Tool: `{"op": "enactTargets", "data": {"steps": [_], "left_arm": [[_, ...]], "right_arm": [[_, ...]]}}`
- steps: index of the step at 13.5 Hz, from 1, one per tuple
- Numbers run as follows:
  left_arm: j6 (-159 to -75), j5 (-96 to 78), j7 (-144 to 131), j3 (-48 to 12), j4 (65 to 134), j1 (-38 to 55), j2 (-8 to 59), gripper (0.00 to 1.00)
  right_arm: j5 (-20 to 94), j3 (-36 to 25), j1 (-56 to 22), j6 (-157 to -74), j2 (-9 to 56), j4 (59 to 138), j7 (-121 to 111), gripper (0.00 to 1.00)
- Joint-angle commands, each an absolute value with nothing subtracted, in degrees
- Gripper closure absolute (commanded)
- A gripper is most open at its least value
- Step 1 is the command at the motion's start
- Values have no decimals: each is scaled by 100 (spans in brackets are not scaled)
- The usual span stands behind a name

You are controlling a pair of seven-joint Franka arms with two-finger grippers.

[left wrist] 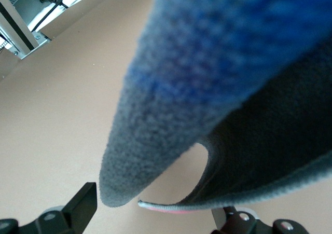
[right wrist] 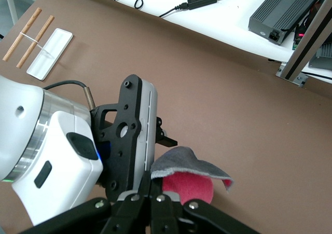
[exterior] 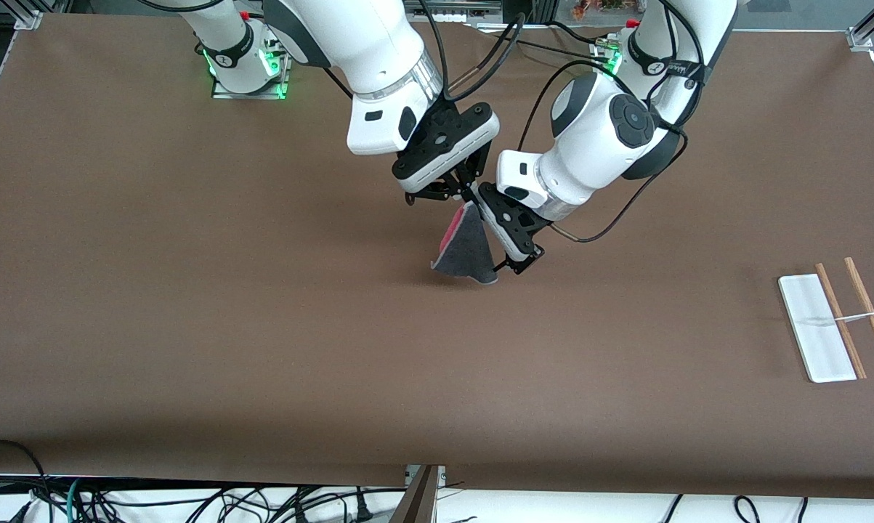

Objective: Pass towel and hang on rack
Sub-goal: 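Close the left gripper on the towel edge below the right gripper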

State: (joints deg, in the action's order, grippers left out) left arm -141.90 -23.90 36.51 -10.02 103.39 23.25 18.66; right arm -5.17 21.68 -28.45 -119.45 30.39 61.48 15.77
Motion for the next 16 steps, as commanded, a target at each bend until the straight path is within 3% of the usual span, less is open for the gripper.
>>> {"op": "enactTargets", "data": {"steps": [1,16], "left_arm": [[-14159,-2531,3893,-958,10353,2356,1784,3],[-13869,-2558,4122,-976,10679,2241,1494,2]], "right_arm": [[-554,2188,-2839,-11874,3015,6073,1538,100],[-554,2188,-2839,-11883,3015,6073,1538,100]]}}
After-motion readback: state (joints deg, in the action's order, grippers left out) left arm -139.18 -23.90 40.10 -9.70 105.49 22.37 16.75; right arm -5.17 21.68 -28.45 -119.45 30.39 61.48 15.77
